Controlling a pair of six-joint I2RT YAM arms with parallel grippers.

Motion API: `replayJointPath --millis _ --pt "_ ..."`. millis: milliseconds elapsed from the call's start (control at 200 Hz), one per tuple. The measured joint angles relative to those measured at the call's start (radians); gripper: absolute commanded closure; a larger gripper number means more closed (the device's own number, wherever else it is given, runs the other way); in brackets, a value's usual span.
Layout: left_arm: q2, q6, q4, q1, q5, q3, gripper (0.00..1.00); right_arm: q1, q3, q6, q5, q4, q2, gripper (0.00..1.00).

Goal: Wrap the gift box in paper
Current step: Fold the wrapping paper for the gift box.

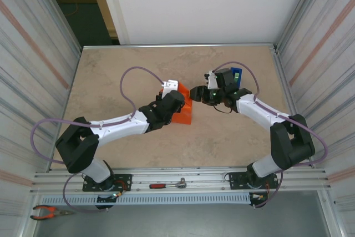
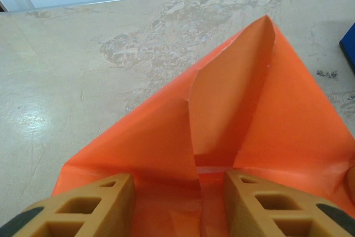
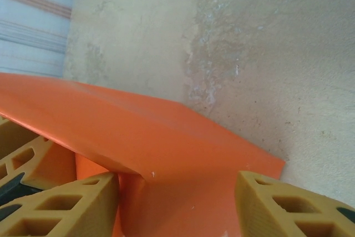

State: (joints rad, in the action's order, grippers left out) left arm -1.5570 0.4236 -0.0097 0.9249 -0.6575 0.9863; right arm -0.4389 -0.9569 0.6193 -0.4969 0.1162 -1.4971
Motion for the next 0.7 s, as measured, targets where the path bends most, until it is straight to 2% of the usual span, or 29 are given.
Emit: replayJointPath --millis 561,701 --pt "0.0 0.003 0.0 0.0 -0.002 0.0 0.55 -0.021 0.0 0.001 0.034 -0.009 0.003 0.48" --pt "0.0 0.004 0.0 0.0 -0.002 0.0 0.55 -0.022 0.0 0.013 0.032 -0.022 -0.002 0.55"
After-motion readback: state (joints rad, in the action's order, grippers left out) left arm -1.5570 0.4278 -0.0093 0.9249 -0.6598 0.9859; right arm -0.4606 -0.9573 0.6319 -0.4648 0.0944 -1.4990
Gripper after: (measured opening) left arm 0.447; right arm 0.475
